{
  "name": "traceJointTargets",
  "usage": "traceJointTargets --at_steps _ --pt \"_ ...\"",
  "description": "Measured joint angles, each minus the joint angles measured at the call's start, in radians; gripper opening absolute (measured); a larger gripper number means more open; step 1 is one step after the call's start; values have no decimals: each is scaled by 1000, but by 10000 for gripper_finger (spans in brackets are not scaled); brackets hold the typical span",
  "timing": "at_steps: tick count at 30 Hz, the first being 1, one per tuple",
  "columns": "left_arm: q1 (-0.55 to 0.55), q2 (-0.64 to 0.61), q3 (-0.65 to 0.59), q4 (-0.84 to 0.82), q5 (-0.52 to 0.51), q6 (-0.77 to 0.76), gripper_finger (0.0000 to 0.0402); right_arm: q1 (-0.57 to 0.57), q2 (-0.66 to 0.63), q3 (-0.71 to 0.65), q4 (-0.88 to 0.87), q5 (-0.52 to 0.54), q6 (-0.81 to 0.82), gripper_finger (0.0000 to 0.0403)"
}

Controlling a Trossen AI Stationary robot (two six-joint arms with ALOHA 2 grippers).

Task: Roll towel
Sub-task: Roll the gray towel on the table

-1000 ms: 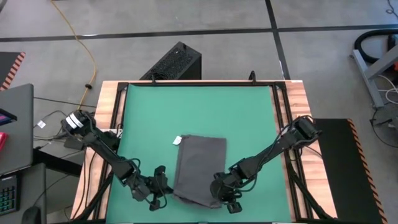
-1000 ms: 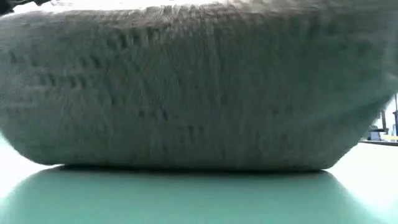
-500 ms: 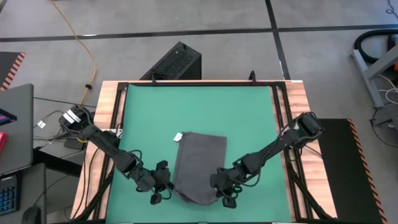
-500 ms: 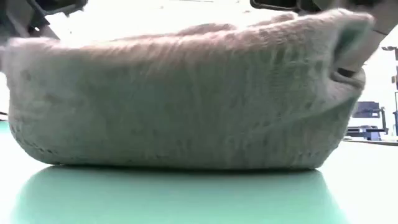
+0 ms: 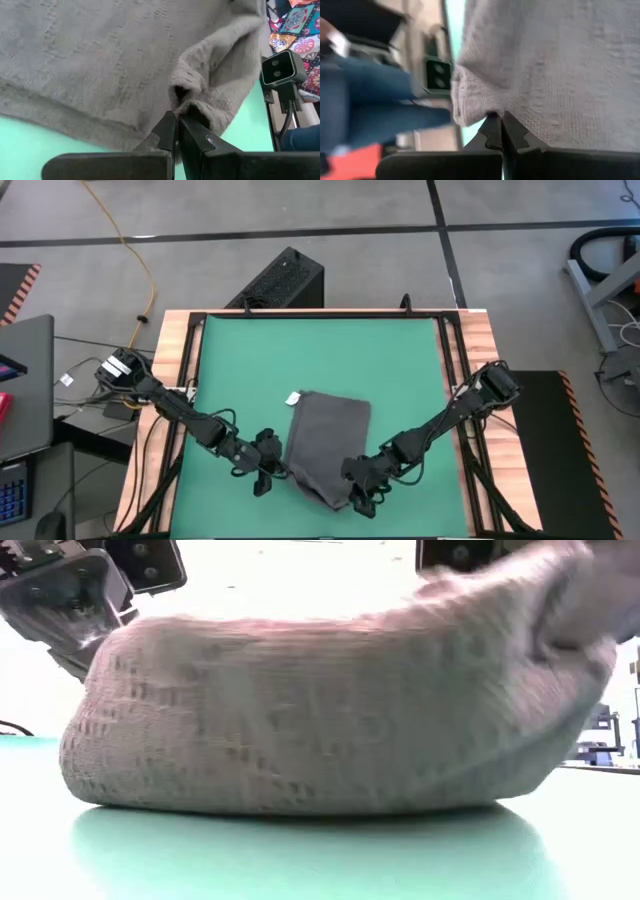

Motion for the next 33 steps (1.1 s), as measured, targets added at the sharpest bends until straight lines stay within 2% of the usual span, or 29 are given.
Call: traceJointTargets --at_steps 3,14,19,27,33 --pt "14 0 0 1 8 20 0 0 -4 -55 130 2 68 4" --pt "44 0 -3 -13 8 20 0 23 -3 -230 361 80 303 4" --pt "54 3 -4 -18 8 20 0 20 -3 -235 360 118 381 4" --pt "54 32 -6 -29 62 -15 0 29 -3 -234 352 307 598 4" --pt "72 26 -5 -81 146 -67 0 29 -78 -234 296 362 619 4"
